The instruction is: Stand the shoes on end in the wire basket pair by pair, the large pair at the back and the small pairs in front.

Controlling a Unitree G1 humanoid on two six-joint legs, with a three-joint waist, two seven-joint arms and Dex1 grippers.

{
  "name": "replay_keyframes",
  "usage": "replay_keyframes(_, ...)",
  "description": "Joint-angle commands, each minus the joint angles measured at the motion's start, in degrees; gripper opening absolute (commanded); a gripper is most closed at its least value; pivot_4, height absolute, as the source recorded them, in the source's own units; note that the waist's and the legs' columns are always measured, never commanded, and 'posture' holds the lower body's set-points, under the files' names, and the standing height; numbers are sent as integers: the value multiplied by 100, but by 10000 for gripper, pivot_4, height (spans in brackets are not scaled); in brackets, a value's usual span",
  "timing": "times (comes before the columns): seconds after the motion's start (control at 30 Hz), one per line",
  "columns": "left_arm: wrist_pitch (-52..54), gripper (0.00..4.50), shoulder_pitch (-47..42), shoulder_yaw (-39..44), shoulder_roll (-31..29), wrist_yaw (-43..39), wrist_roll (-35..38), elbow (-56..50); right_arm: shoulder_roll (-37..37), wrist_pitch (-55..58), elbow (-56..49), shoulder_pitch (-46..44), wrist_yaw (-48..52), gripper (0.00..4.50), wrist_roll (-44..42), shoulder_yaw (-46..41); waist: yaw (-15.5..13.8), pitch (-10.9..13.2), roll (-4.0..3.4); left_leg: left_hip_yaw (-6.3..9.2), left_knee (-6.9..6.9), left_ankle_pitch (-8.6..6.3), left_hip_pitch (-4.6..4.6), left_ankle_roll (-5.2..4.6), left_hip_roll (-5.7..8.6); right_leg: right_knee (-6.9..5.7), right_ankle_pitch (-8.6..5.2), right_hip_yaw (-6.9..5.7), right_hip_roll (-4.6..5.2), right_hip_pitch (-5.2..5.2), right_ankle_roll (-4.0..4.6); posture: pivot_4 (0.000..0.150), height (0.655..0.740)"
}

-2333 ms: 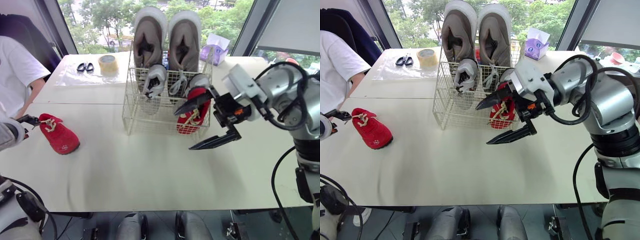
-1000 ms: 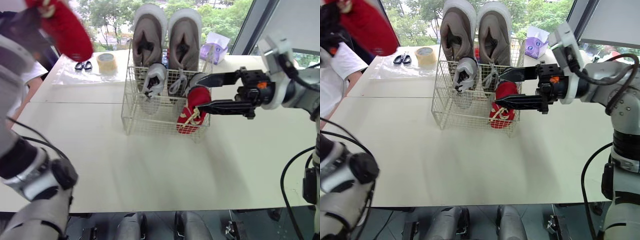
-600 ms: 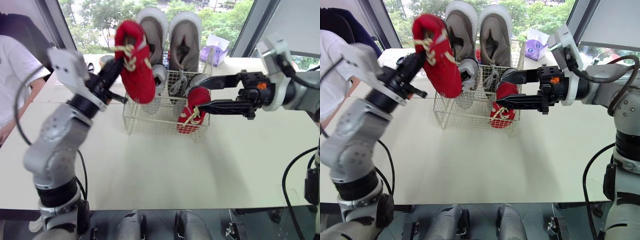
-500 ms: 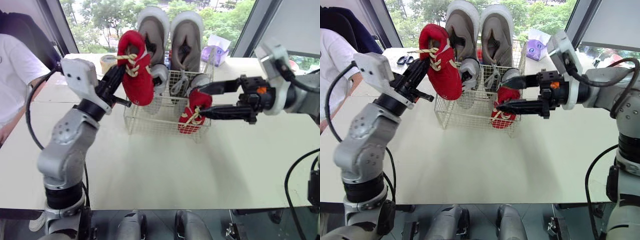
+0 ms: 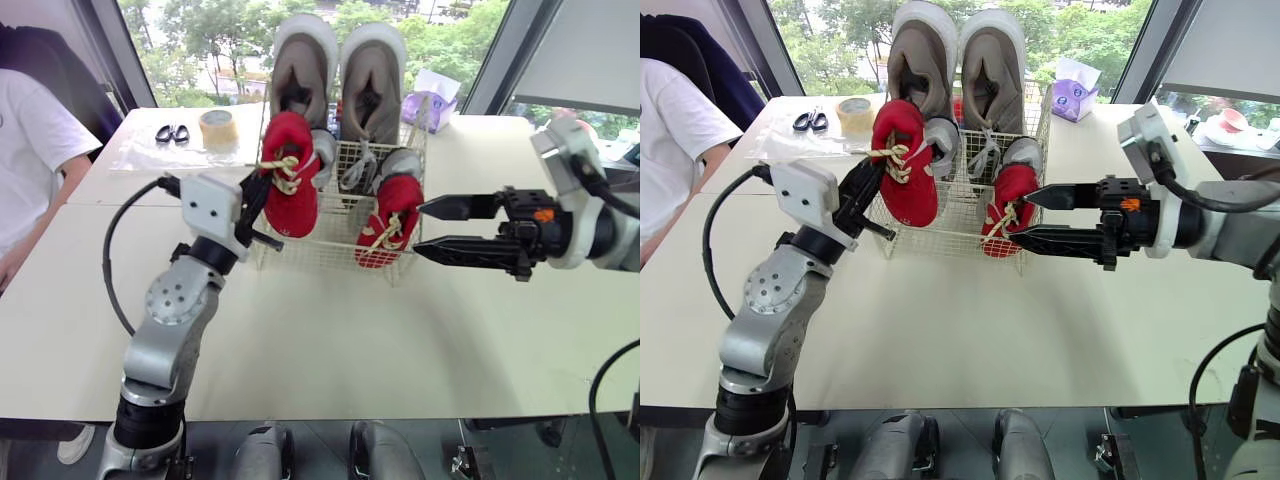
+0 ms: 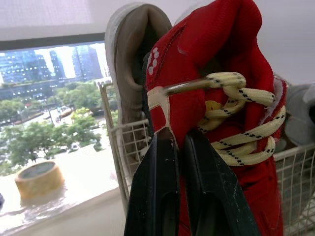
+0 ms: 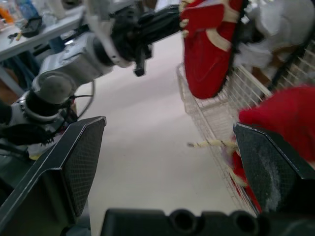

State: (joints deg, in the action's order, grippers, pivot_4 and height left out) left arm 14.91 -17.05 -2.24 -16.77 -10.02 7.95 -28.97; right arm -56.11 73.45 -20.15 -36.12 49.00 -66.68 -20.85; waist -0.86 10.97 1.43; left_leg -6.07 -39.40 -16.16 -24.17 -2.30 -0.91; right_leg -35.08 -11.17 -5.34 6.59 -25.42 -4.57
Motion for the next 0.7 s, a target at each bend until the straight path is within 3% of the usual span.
replay_keyframes(0.03,-645,597,146,-191,-3,56,-554,295,-30,-48,59,63,-192,45000,-296,-405,0,-1,-2,0,0,0,0,0,0,0,0,0,0,0,0,1500,7400)
replay_keyframes(0.13,-984,597,276,-326,-86,-114,-786,584,20,-102,-36,311,-361,45000,-419,-510,-3,-4,-2,5,0,0,2,0,-1,-2,0,-3,-1,1,0,1500,7400)
replay_keyframes(0.33,-344,597,438,40,-3,-336,-206,286,-111,-198,-282,939,-382,45000,-496,-641,-2,-6,-6,6,-2,-1,1,-2,-1,-1,0,-4,5,2,0,1500,7400)
replay_keyframes(0.47,95,14474,523,120,-59,-545,130,-132,-54,-398,-351,1165,-419,45000,-400,-562,5,-10,-12,7,-2,-1,1,-2,-2,-2,-1,-5,1,2,-1,1500,7400)
replay_keyframes(0.67,1130,44609,406,566,-378,-695,653,-743,-108,-611,-333,1411,-322,45000,-248,-436,1,-10,-13,12,-11,-1,-1,-2,-4,-4,-1,-5,-7,4,-1,1500,7400)
replay_keyframes(0.7,1298,44609,401,642,-406,-692,764,-834,-116,-636,-336,1462,-294,45000,-232,-442,1,-10,-13,12,-11,-1,-1,-2,-3,-4,-1,-5,-6,4,-1,1500,7400)
